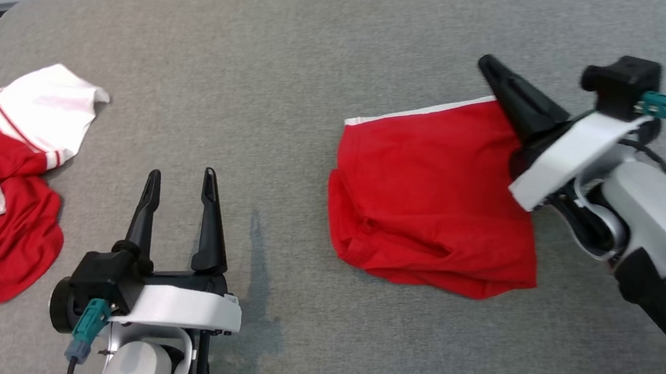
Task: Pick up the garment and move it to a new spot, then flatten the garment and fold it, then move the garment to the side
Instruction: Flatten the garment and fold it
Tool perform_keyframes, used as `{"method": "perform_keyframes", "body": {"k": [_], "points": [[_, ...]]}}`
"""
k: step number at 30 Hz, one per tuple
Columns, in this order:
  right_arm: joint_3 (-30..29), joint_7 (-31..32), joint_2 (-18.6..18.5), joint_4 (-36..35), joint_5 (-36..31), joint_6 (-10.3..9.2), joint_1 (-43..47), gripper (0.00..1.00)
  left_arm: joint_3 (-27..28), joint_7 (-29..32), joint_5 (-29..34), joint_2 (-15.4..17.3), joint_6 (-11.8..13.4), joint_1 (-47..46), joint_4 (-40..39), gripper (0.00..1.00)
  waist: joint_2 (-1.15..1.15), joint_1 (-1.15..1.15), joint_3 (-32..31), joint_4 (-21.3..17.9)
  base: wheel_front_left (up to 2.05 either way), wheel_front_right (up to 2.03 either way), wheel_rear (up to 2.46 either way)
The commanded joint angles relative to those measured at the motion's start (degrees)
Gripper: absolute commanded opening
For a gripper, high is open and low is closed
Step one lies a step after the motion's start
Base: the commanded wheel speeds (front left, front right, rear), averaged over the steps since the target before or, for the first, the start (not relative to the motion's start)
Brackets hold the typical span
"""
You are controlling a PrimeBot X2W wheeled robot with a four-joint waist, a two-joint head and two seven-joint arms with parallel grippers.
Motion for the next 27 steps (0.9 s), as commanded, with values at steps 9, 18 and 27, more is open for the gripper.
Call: {"method": "perform_keyframes", "body": {"k": [9, 18, 27], "points": [[-18.25, -0.38, -0.31, -10.87, -9.65, 0.00, 14.86, 0.00, 1.98, -0.20, 0.96, 1.98, 0.82, 1.79, -1.38, 1.00, 0.00, 0.00, -3.02, -4.60, 0.00, 0.00, 0.00], [-30.10, 2.42, 3.41, -18.21, -17.26, 0.00, 24.79, 1.00, 3.09, 0.43, 0.03, 3.62, 1.83, 4.29, -3.33, 1.00, 0.00, 0.00, -6.15, -7.89, 0.00, 0.00, 0.00], [-36.32, 7.07, 7.63, -25.78, -23.45, 0.00, 33.27, 1.00, 3.28, 1.55, 0.10, 5.90, 2.45, 8.45, -5.80, 1.00, 0.00, 0.00, -11.02, -10.04, 0.00, 0.00, 0.00]]}}
